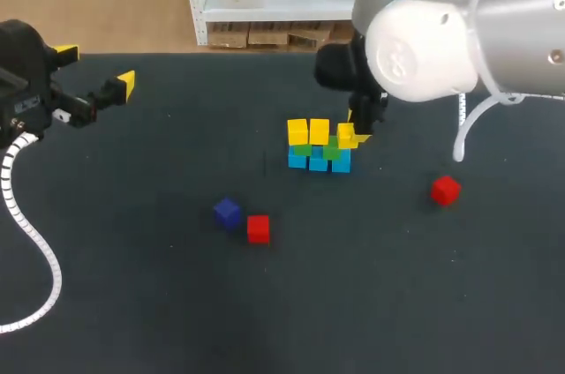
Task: Place the blue cubes, place green cubes on the blue cubes, place the yellow cubes on the green cubes, then place the red cubes on the yellow cubes, and place purple cube on the red cubes.
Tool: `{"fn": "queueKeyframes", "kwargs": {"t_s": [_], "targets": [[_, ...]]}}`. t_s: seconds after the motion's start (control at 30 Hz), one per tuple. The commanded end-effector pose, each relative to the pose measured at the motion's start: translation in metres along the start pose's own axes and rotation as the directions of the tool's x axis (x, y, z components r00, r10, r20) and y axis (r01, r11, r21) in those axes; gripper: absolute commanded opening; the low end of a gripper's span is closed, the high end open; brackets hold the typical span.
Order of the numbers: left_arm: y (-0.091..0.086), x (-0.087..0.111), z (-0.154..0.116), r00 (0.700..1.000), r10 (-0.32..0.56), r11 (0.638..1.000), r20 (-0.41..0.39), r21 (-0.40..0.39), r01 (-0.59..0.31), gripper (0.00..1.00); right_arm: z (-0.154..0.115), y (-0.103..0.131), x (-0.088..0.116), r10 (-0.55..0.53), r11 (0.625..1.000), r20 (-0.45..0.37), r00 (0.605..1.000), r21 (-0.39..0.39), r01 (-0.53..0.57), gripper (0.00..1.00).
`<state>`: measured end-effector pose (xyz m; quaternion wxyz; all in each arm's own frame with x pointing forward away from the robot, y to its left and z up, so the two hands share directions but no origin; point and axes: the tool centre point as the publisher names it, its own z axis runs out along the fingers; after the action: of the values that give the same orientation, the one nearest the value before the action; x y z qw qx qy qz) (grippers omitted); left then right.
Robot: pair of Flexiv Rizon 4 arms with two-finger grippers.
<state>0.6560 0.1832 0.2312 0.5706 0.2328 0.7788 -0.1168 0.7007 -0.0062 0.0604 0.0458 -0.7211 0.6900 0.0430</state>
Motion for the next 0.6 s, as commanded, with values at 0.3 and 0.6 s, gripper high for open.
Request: {"fn": "queueKeyframes", "kwargs": {"t_s": [0.3,0.6], "targets": [[0.0025,0.0001,-0.0012,1.000,0.001,1.000,0.001,0.008,-0.001,1.00,0.0020,-0.0103,-0.0111,-0.017,1.000,-0.016,1.000,-0.008,0.017,0.00],[0.0025,0.0001,-0.0012,1.000,0.001,1.000,0.001,0.008,-0.001,1.00,0.0029,-0.0136,-0.0127,-0.023,1.000,-0.021,1.000,-0.009,0.023,0.00]]}}
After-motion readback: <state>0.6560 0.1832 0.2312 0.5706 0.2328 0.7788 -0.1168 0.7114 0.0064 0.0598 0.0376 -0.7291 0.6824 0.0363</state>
